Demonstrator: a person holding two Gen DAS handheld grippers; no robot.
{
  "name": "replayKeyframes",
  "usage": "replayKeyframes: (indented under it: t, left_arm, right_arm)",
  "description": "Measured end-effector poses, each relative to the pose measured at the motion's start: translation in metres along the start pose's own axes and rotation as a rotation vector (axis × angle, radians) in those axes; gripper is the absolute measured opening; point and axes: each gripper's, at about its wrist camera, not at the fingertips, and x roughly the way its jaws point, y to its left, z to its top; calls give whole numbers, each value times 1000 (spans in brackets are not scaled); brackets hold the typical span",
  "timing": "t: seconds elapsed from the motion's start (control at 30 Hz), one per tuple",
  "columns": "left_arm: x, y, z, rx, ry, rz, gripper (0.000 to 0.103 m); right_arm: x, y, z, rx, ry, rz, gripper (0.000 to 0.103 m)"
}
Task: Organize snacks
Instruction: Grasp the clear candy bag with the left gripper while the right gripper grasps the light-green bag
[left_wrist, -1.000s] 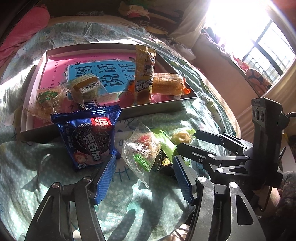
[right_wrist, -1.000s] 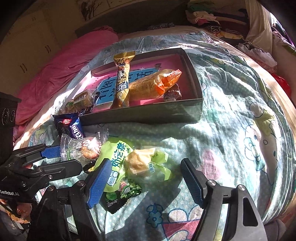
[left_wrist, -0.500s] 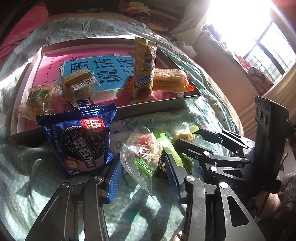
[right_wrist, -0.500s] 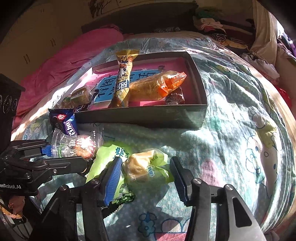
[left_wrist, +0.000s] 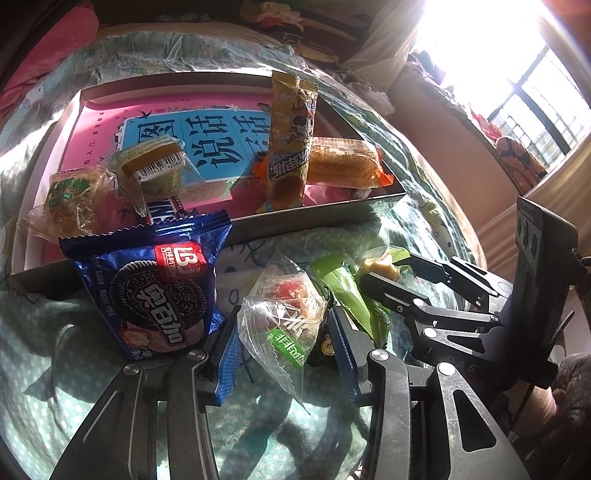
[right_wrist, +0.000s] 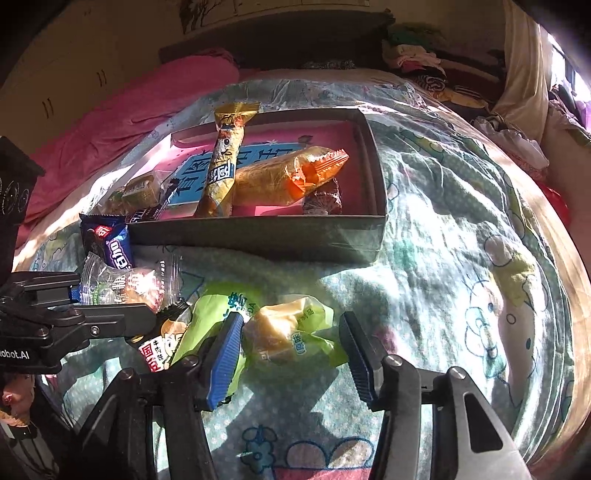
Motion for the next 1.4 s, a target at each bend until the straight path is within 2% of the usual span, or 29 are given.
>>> replayKeyframes:
  t: [0.63, 0.97, 1.4]
  left_arm:
    - [9, -3, 5, -2, 7, 5, 40]
    - [9, -9, 6, 29, -13, 14, 36]
    - [-15, -5, 11, 19, -99, -19, 35]
  right_arm:
    - [4, -2, -1, -10, 1, 21, 54]
    - [2, -15, 0, 46, -1, 89, 44]
    - [-13, -24, 2, 86, -48, 83, 41]
